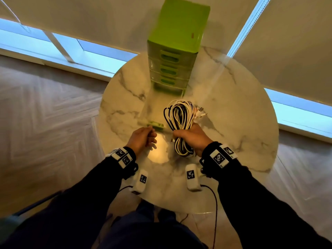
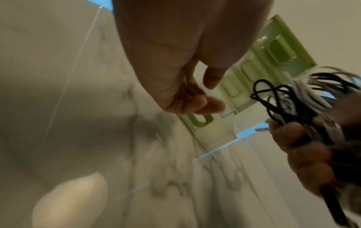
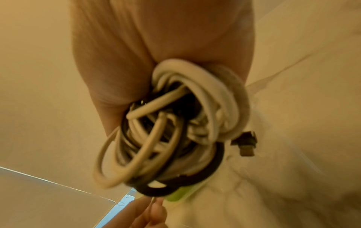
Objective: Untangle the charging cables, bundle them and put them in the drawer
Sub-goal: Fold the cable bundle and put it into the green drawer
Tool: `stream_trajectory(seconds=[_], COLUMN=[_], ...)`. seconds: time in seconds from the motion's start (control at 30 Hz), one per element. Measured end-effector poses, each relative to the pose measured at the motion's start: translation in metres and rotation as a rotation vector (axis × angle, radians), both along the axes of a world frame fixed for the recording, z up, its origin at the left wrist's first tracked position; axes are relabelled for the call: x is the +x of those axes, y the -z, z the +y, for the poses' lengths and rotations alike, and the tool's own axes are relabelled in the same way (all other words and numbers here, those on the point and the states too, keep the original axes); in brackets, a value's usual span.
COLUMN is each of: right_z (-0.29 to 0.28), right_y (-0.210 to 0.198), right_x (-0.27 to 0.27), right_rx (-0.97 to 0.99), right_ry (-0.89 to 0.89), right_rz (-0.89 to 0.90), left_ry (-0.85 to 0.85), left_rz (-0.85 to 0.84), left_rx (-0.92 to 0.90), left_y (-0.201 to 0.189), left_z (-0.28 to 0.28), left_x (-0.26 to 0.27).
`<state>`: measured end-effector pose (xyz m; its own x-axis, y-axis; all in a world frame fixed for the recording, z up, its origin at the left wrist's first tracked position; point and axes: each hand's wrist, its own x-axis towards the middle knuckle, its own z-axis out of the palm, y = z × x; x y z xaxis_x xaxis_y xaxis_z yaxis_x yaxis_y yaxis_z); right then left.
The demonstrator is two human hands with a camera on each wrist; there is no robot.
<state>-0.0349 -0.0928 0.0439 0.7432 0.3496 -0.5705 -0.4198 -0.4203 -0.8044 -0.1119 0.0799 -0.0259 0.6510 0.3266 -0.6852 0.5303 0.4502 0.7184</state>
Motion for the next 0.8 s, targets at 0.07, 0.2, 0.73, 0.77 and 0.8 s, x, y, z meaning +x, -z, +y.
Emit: stream_trajectory(seconds=[0.07,0.2,0.73,0.77,0.8], right_z=[0.014,0.049,0.15,0.15,0.15], right_y=[-0.001,0.001,0.066,0.067,0.065], right_x=[0.013,0.041,0.08,0.08,0.08], right_rx=[-0.032,-0.04,-0.128,-0.195,-0.25], right_ry=[-0.005,0.011,0.325,0.292,0.242], right_rz=[0.017,0.108,0.22,0.174,0.135], left_ry=[0.03,0.1,0.439,0.459,0.485], left_rz=[-0.026,-0.038,-0.221,-0.228,-0.231], left_rx=[0.23,0.714,0.788,0.792,0.796], left_y=[0.001,0.009,0.031,0.03,0.027], left_z=[0.014,0.047,0.091,0.093,0.095], left_x=[0.002,0.018,0.025,0.025,0.026])
